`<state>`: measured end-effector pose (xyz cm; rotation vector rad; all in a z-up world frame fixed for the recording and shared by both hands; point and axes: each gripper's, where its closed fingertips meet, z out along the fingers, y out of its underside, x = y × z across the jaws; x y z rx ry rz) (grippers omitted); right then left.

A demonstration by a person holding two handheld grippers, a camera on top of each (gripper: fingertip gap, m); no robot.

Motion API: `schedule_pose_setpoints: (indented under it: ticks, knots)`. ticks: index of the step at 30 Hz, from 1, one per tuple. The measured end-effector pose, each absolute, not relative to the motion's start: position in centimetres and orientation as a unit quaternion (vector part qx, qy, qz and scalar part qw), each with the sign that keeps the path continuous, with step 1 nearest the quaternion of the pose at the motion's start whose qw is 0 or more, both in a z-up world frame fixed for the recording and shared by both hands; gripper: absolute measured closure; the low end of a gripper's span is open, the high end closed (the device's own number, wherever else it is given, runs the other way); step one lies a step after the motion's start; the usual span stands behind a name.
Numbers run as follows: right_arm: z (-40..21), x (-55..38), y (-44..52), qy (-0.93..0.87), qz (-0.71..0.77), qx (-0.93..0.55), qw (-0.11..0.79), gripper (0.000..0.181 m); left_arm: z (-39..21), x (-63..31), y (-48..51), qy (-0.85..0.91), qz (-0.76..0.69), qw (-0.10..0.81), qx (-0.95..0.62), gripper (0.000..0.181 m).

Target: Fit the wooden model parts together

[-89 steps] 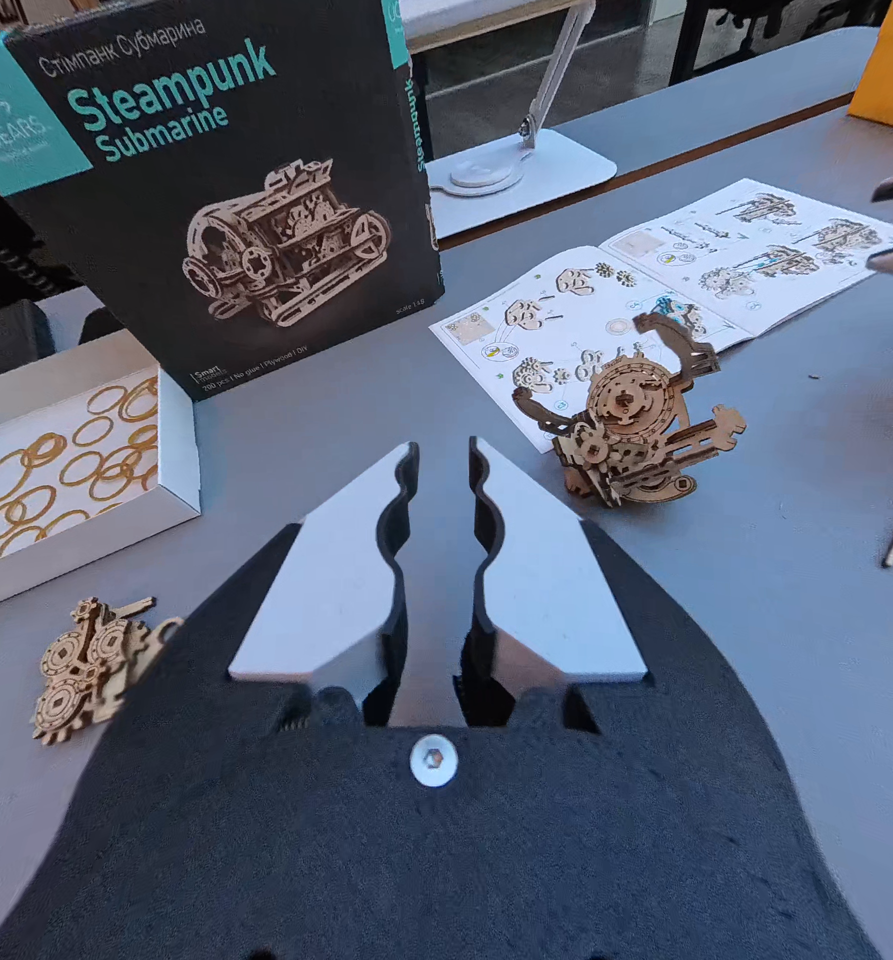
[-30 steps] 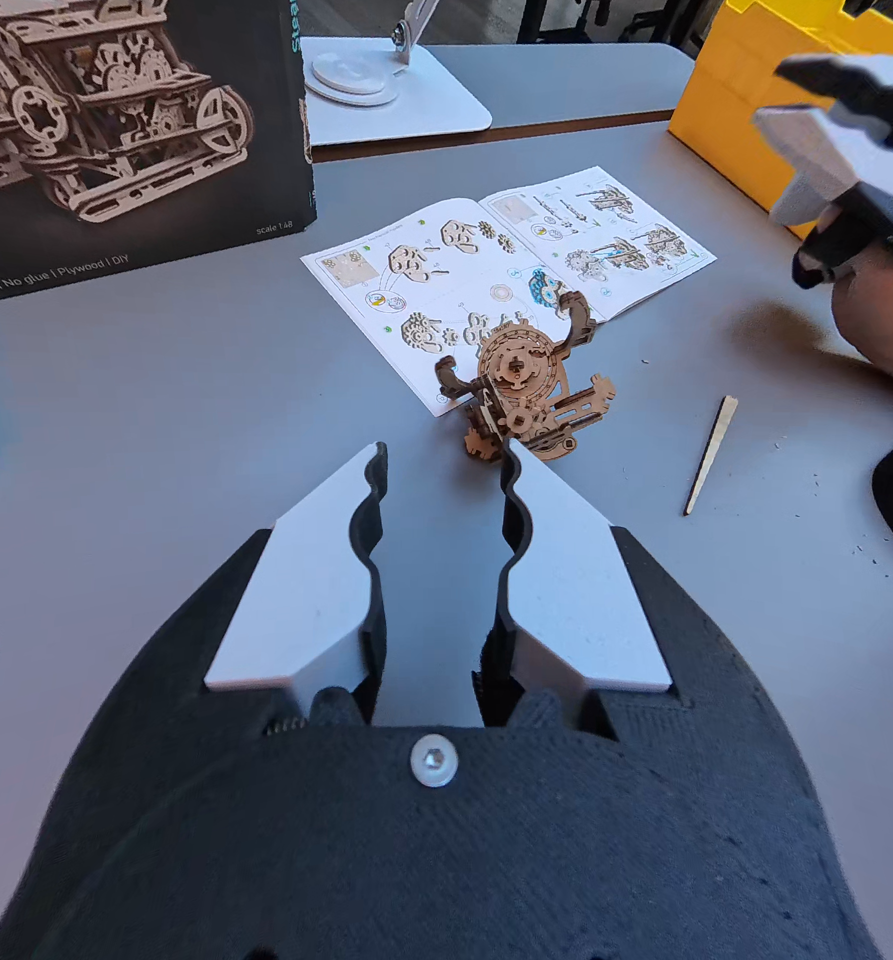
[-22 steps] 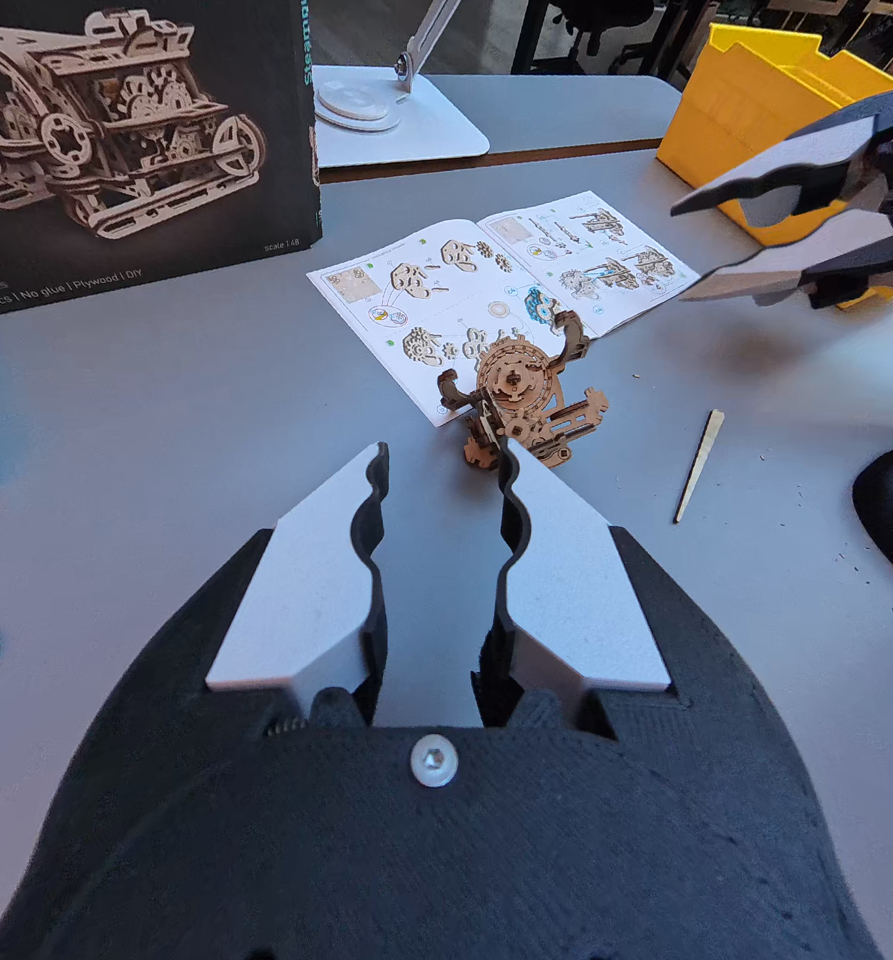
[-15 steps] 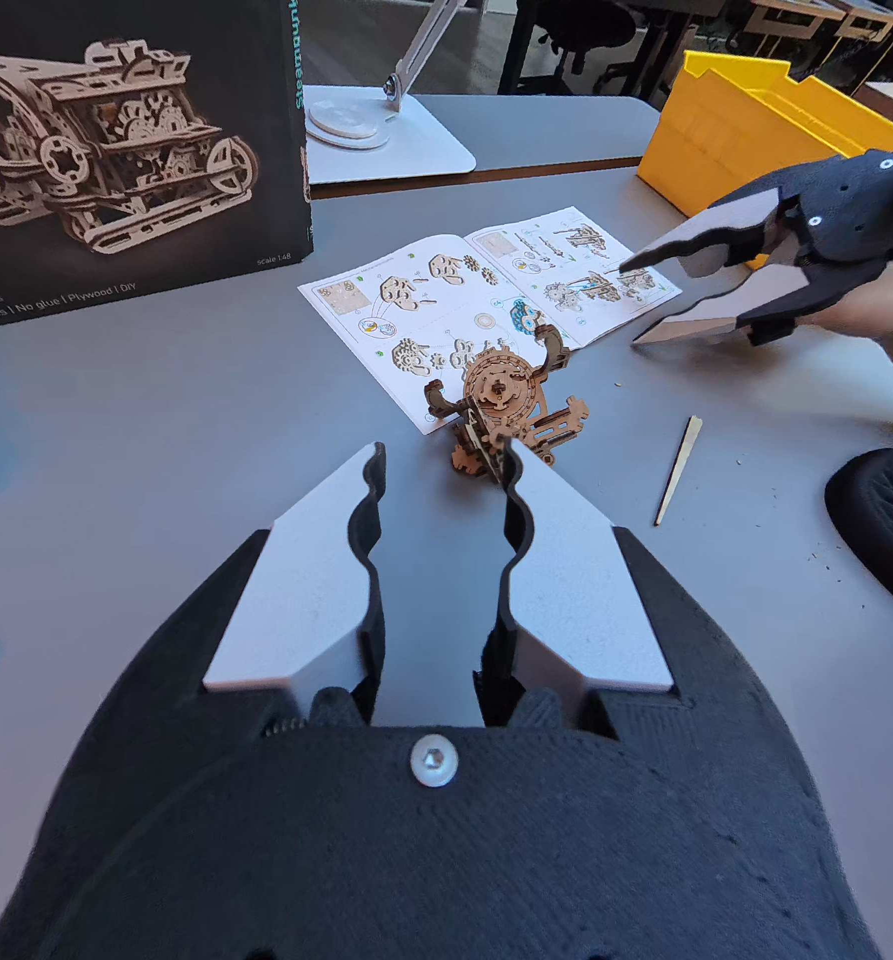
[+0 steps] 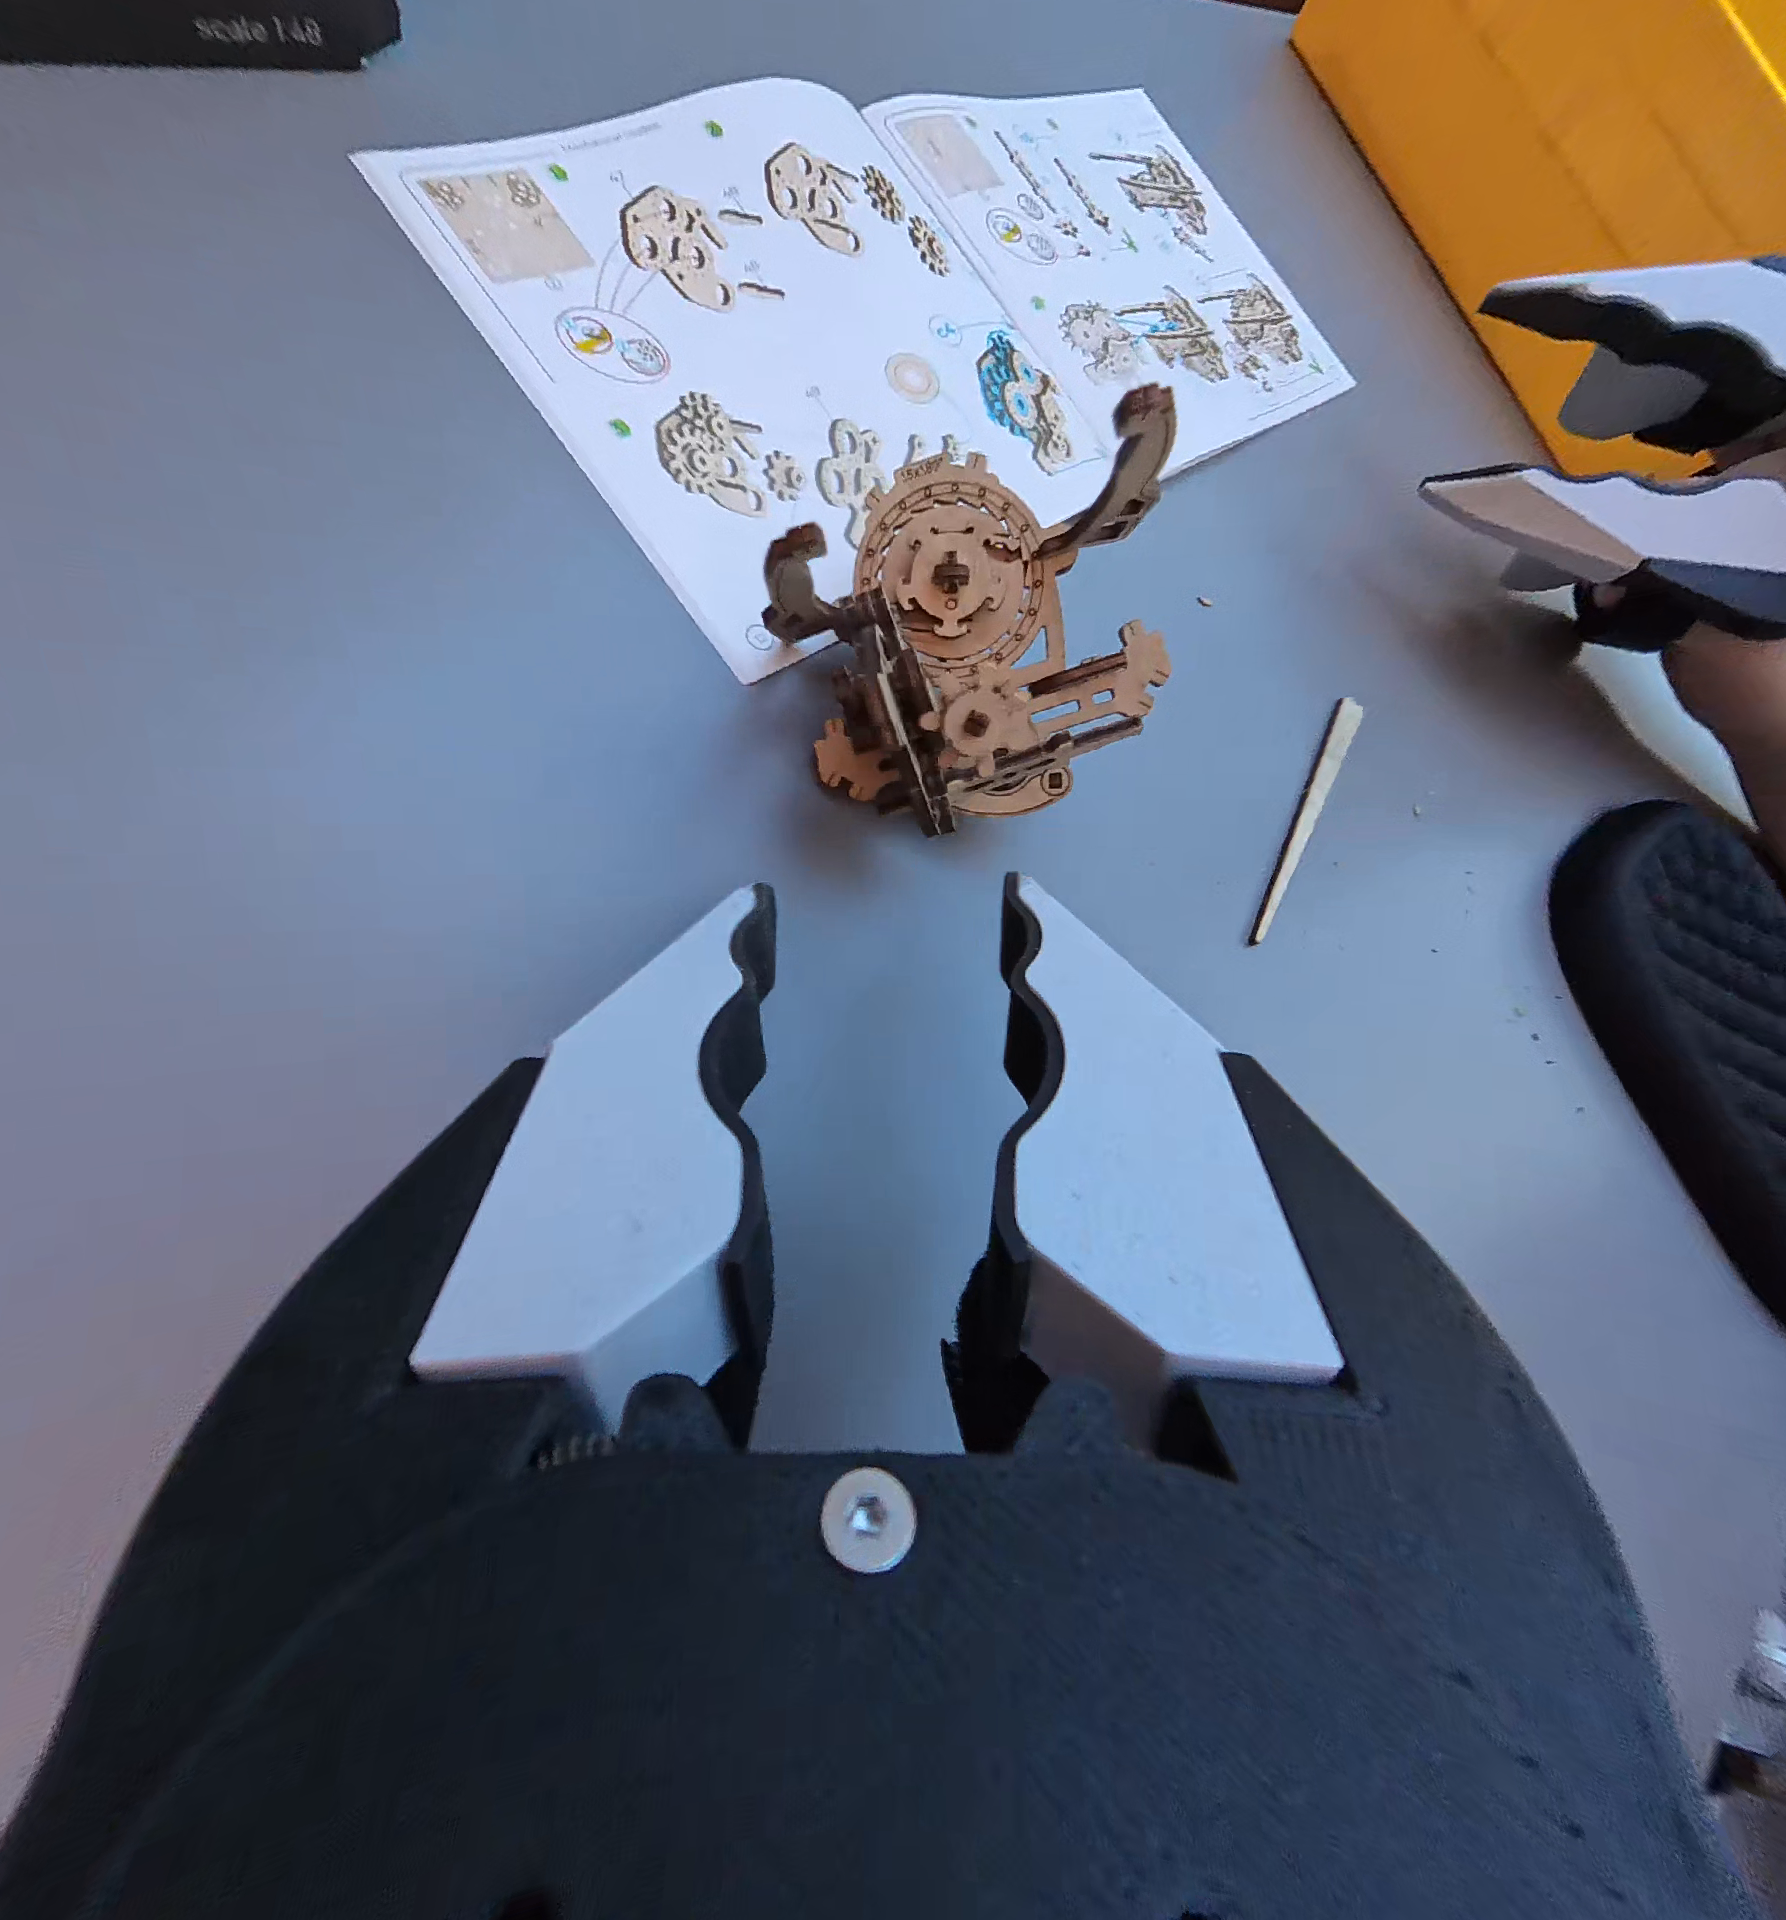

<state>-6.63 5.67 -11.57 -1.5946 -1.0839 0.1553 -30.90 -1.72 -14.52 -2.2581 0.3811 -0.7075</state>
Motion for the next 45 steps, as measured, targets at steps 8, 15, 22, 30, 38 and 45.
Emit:
schedule_pose_setpoints:
  ticks: [8,15,22,30,38,45]
  knots:
    - [-11.9,-7.2,5.9,-0.483,0.038,-0.661,0.573,0.130,-14.2,-30.4,-1.3,0.117,-0.314,0.367,-0.868,0.152]
    - [-12.3,-7.5,5.9,-0.505,0.022,-0.649,0.569,0.133,-14.6,-30.0,-1.2,0.113,-0.333,0.360,-0.864,0.155]
    - [-12.8,-7.8,5.8,-0.526,0.002,-0.637,0.563,0.133,-14.4,-29.5,-1.0,0.103,-0.334,0.373,-0.860,0.159]
    - [-13.1,-7.9,5.7,-0.537,-0.008,-0.629,0.562,0.133,-15.1,-29.0,-0.8,0.102,-0.318,0.372,-0.866,0.169]
    - [-13.4,-8.1,5.5,-0.548,-0.018,-0.622,0.559,0.134,-14.8,-29.2,-0.7,0.089,-0.339,0.372,-0.859,0.177]
    - [-13.4,-8.1,5.5,-0.548,-0.019,-0.622,0.559,0.134,-14.8,-29.2,-0.8,0.085,-0.347,0.368,-0.859,0.177]
